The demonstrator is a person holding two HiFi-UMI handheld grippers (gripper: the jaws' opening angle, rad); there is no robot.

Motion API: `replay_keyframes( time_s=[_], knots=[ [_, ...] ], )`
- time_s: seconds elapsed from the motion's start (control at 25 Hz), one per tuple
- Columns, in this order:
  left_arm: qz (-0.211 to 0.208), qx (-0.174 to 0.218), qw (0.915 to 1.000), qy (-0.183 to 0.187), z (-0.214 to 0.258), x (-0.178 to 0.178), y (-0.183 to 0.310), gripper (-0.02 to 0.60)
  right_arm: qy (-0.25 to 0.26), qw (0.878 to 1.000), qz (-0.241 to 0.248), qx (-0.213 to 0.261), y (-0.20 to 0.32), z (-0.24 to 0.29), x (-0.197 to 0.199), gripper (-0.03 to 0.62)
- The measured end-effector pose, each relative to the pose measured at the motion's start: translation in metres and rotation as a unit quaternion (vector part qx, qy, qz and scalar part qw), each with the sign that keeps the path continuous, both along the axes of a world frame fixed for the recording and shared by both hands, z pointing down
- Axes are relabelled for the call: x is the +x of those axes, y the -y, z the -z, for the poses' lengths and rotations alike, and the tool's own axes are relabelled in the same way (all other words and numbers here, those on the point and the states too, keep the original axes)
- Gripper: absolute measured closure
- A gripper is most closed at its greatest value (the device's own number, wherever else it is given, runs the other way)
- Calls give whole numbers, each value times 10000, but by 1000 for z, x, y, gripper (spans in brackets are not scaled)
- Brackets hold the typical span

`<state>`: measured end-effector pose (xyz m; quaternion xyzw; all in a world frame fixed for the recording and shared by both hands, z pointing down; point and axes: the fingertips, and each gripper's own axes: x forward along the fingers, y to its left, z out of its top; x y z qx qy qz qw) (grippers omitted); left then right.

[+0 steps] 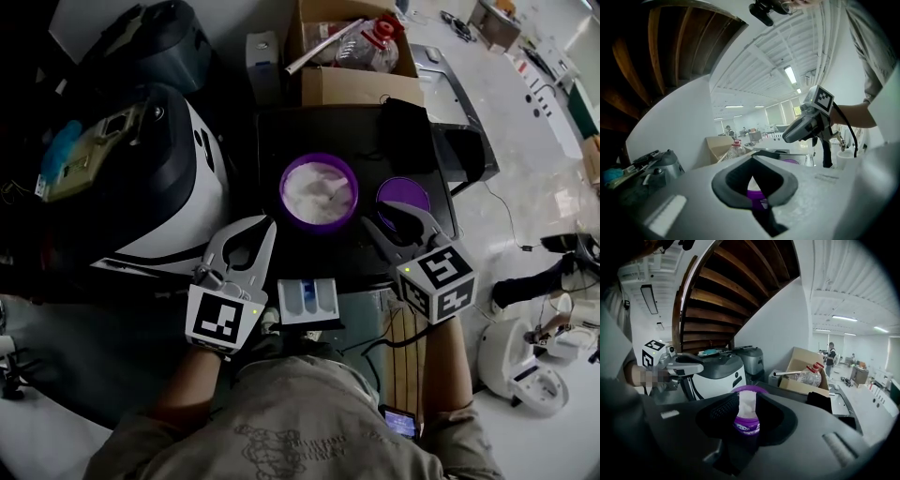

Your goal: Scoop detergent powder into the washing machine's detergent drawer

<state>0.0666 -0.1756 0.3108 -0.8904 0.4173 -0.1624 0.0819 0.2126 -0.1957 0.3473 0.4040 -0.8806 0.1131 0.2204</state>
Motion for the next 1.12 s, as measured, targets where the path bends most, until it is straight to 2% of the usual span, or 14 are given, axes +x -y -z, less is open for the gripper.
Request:
replay_keyframes(
  time_s=[0.4,0.6,0.8,1.0,1.12],
  knots=[
    [-67,-31,10000,28,-11,-11,20,581,-945,9932,569,-383,58,-25,-28,450],
    [-135,-186,9997,-60,-23,-16,27,581,-1316,9847,787,-826,74,-53,-36,443],
    [-128,-416,9988,-216,-35,-24,33,581,-1800,9756,833,-945,86,-73,-37,442],
    [-219,-487,9983,-245,-44,-30,37,581,-1987,9656,980,-1363,86,-93,-38,444],
    [-285,-556,9978,-209,-49,-33,37,581,-2025,9643,942,-1424,88,-99,-40,461]
  ],
)
